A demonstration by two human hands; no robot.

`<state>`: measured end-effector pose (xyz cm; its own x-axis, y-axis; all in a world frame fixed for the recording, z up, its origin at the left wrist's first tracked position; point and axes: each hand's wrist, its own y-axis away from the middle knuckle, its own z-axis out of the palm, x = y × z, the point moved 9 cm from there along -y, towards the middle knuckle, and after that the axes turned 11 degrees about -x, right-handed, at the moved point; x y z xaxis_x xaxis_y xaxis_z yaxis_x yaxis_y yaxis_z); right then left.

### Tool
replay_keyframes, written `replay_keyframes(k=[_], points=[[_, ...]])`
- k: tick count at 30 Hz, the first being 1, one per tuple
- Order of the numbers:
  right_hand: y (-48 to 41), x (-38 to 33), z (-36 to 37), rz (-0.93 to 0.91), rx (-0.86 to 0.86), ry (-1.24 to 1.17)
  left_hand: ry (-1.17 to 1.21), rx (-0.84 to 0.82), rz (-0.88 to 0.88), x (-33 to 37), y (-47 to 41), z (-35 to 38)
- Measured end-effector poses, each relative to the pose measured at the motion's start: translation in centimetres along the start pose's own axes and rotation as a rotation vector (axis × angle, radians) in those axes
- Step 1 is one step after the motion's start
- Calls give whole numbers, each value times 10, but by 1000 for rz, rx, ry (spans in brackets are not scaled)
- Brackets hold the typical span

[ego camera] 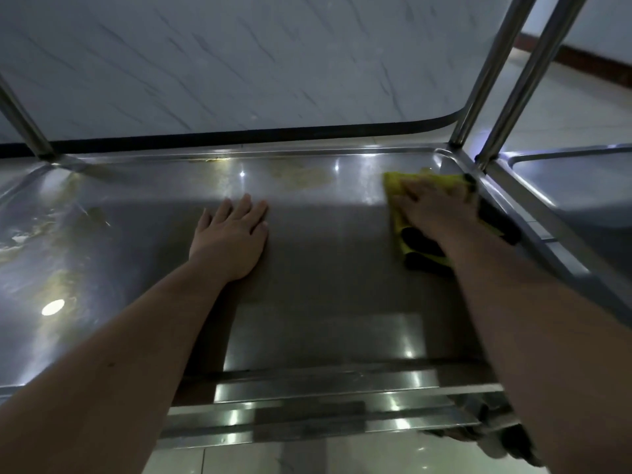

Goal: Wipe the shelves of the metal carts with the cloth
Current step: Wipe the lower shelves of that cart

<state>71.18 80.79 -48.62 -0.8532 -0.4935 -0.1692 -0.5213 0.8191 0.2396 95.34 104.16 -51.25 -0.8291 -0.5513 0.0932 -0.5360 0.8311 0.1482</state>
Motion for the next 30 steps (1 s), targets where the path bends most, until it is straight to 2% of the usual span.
replay_keyframes(k=[3, 6, 8, 11, 14, 17, 22, 24, 27, 30], points=[[3, 57, -7, 144, -1, -18, -14, 3, -3, 0, -2, 3], [-2, 21, 3, 164, -34, -12, -17, -8, -11, 0, 0, 2], [-1, -47, 16, 62, -49, 33, -17, -19, -12, 1, 2, -1], [25, -173, 48, -215, -65, 115, -31, -41, -12, 0, 4, -3], [43, -225, 66, -360, -91, 104, -62, -34, -4, -2, 7, -3], [27, -177, 46, -334, -53, 78, 7, -1, -15, -2, 9, -7], [3, 13, -2, 58, 25, -37, 23, 1, -9, 3, 5, -4], [6, 46, -4, 161, 20, -45, 21, 2, -14, 3, 4, -3], [8, 11, 6, 204, -2, -57, 24, -11, -31, 2, 5, -3], [27, -87, 31, 7, -40, 5, 21, -20, -44, -1, 8, -4]])
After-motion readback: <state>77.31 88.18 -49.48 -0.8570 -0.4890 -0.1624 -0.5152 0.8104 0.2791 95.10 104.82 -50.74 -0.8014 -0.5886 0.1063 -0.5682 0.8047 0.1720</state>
